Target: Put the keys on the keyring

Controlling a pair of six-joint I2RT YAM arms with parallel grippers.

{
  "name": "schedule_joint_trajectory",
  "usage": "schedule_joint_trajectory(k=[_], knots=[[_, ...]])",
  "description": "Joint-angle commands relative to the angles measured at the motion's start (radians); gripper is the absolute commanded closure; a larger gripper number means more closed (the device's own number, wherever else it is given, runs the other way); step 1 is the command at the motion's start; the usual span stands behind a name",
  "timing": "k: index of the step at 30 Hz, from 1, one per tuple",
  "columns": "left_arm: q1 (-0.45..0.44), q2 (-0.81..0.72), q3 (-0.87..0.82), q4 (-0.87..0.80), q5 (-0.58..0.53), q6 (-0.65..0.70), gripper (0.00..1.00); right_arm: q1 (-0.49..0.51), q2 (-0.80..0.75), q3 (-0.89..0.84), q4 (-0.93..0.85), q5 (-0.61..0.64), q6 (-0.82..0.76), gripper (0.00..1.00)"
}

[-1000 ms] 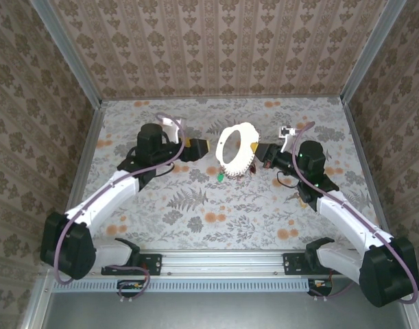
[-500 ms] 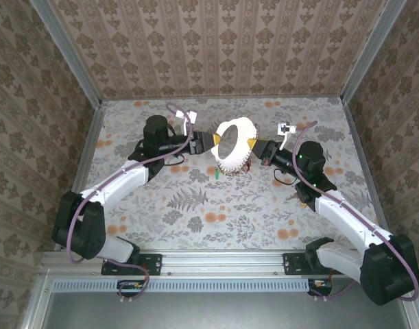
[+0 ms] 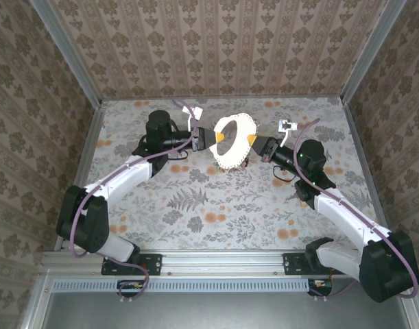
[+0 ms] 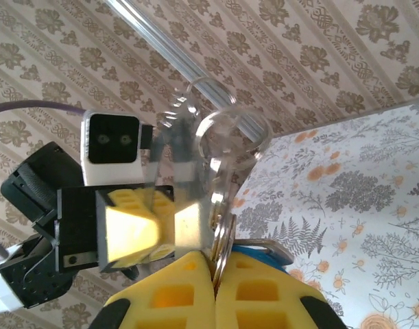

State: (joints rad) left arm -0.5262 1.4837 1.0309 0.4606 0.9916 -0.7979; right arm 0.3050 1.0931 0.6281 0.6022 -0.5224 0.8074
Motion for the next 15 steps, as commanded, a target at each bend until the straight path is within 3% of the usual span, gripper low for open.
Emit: schedule_joint_trajectory(k=[1,4,10,13,15], knots=[[-0.009,-0.039,0.063,-0.046,0.034,0.057,1.0,0.009,-0.018,0.031,0.026,0.003,-0.025,0.99],[-0.005,-0.077,0.132,-0.274,0.029,0.229,1.0,0.009,-0.053,0.034,-0.114,0.046,-0.109,0.86],[-0.002,-0.102,0.436,-1.009,-0.067,0.792,1.0,0.009,-0.157,0.05,-0.488,0.227,-0.355,0.53],[-0.005,-0.092,0.547,-1.211,-0.183,0.963,1.0,0.006,-0.206,0.002,-0.48,0.309,-0.377,0.53],[-0.013,-0.091,0.593,-1.281,-0.229,1.031,1.0,0.006,-0.241,-0.049,-0.398,0.285,-0.418,0.54]])
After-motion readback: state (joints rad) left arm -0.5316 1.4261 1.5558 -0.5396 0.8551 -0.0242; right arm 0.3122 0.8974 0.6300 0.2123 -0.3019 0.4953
